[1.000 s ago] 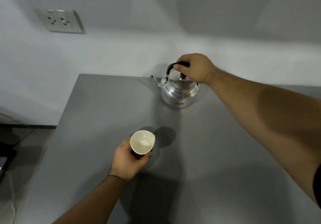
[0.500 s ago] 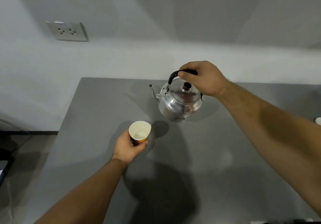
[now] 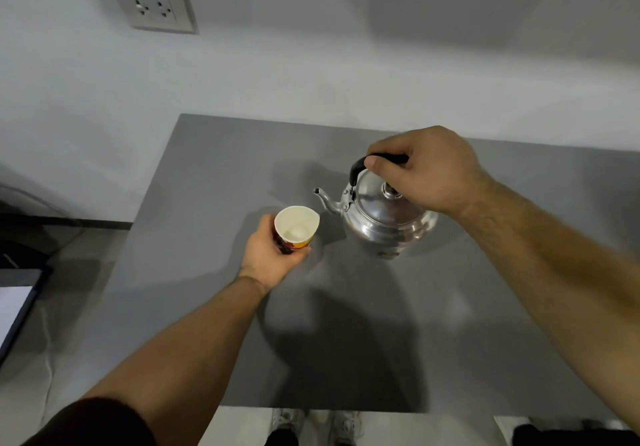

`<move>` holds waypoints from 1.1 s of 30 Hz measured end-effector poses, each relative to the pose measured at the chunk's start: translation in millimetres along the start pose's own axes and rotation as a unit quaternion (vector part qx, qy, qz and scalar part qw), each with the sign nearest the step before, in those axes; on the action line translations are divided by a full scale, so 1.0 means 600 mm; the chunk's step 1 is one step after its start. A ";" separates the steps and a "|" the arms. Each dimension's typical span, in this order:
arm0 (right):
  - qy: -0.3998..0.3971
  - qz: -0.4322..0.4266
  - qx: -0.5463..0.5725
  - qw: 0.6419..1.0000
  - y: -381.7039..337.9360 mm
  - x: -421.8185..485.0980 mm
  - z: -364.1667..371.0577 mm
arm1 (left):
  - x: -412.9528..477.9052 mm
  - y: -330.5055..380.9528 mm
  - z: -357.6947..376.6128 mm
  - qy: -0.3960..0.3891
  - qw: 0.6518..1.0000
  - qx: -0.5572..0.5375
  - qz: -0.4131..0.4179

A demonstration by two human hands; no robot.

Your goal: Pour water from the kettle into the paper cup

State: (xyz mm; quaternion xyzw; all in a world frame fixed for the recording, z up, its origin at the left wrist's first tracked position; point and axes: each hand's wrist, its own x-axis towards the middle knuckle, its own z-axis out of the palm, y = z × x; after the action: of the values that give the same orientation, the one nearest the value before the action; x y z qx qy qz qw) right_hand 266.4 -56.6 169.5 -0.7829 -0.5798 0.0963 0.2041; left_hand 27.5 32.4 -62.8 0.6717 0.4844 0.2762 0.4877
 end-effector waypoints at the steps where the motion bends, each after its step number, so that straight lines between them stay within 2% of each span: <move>1: -0.006 -0.008 -0.017 1.000 -0.004 -0.001 0.004 | 0.000 0.000 0.000 0.002 1.000 0.006 -0.001; 12: -0.081 -0.094 -0.171 0.977 -0.053 0.011 0.029 | 0.001 0.003 0.001 0.000 1.000 0.023 0.018; 26: -0.093 -0.155 -0.294 0.939 -0.120 0.024 0.013 | 0.004 -0.007 0.001 0.000 0.999 0.041 0.032; 33: -0.104 -0.172 -0.310 0.929 -0.128 0.028 0.016 | 0.005 -0.006 0.002 0.000 0.999 0.043 0.030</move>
State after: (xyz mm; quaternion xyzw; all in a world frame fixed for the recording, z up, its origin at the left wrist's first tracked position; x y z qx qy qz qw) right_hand 201.4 -19.7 195.6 -0.6807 -0.7248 -0.0434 -0.0968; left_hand 28.1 35.1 -66.9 0.7062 0.4756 0.2694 0.4501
